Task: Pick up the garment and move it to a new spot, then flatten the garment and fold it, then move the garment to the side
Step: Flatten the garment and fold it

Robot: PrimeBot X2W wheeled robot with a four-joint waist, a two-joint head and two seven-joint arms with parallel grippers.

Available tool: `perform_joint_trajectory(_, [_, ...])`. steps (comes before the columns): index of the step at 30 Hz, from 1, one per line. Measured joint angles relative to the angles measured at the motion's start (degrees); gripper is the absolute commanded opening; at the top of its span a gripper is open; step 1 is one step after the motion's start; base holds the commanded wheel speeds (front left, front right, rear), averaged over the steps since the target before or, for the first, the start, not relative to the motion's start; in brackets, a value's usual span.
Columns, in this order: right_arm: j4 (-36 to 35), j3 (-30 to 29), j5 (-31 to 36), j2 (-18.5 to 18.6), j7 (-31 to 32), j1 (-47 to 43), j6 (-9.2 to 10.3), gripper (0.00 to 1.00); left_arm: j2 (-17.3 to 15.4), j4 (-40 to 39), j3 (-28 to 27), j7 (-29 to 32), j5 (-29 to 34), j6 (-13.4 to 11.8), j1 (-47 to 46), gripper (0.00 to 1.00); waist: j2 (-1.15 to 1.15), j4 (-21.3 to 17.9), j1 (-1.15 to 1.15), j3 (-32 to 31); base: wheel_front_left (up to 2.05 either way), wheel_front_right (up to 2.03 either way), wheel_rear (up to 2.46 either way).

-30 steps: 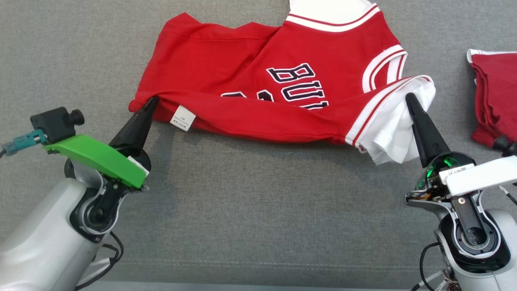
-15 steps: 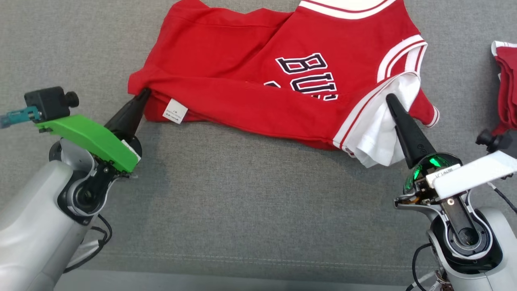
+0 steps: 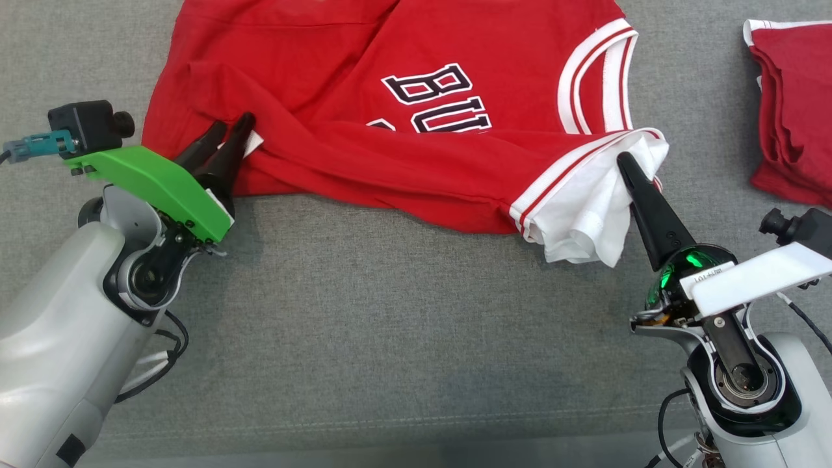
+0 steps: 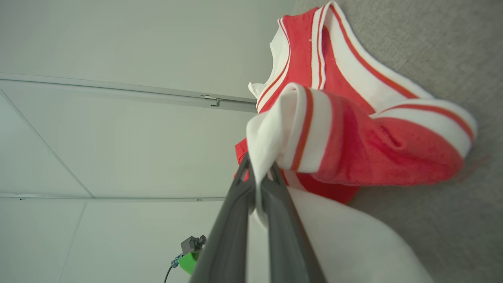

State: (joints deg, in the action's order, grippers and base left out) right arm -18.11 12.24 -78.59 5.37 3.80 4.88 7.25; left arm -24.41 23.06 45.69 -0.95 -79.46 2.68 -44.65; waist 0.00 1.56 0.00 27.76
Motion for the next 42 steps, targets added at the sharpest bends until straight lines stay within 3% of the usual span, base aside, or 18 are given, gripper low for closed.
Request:
perform_joint_trajectory(13, [0.7,-1.2,0.0,-0.3,-0.8,-0.9,0.00,0.00,0.1,0.4,2.2,-2.3,4.7,0.4,0.0,1.00,0.00,2.2,0.00,-0.5,0.00,0.00,0.00])
perform_joint_trajectory(23, [1.5,-0.1,0.0,-0.6,-0.7,-1.3,0.00,0.00,-3.7,-0.3,4.5,-4.2,10.0,1.3,0.8,1.00,0.00,4.6,0.00,-1.5,0.00,0.00,0.00])
perform_joint_trajectory(42, [1.5,1.2,0.5,-1.2,-0.2,-1.3,0.00,0.00,-2.5,0.5,4.2,-4.7,9.9,2.7,-0.9,1.00,0.00,2.3,0.00,0.4,0.00,0.00,0.00])
